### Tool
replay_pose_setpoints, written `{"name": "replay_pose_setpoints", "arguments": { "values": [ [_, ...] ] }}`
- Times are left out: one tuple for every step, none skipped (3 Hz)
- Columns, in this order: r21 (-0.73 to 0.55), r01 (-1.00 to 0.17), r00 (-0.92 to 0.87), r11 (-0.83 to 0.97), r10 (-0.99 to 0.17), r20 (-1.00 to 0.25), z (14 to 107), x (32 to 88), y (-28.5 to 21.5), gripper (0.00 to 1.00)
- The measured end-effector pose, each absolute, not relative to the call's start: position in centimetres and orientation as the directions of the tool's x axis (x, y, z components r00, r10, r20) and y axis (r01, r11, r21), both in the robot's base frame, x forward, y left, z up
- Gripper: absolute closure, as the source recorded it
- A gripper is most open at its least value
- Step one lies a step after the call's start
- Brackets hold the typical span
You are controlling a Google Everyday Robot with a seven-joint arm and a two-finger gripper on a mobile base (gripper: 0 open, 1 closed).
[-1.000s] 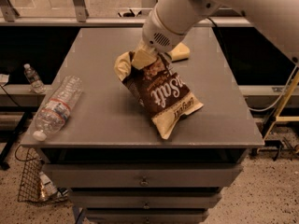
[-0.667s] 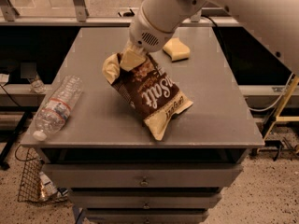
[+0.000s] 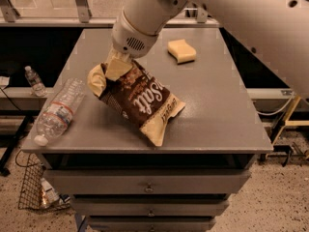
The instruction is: Move brown chip bag near water bottle
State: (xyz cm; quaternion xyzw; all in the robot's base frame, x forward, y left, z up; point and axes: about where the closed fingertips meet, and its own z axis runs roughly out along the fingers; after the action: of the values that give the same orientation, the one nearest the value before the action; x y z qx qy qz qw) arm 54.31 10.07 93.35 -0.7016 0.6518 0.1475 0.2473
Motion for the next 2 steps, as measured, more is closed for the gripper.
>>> {"name": "replay_pose_setpoints", "arguments": {
  "values": [
    [-0.131,-0.989,0.131,-0.071,-0.838,-0.530,92.47,53.96,11.09,1.00],
    [-0.112,-0.988,0.151,-0.108,-0.830,-0.536,91.76,53.53,12.07,1.00]
  ]
}}
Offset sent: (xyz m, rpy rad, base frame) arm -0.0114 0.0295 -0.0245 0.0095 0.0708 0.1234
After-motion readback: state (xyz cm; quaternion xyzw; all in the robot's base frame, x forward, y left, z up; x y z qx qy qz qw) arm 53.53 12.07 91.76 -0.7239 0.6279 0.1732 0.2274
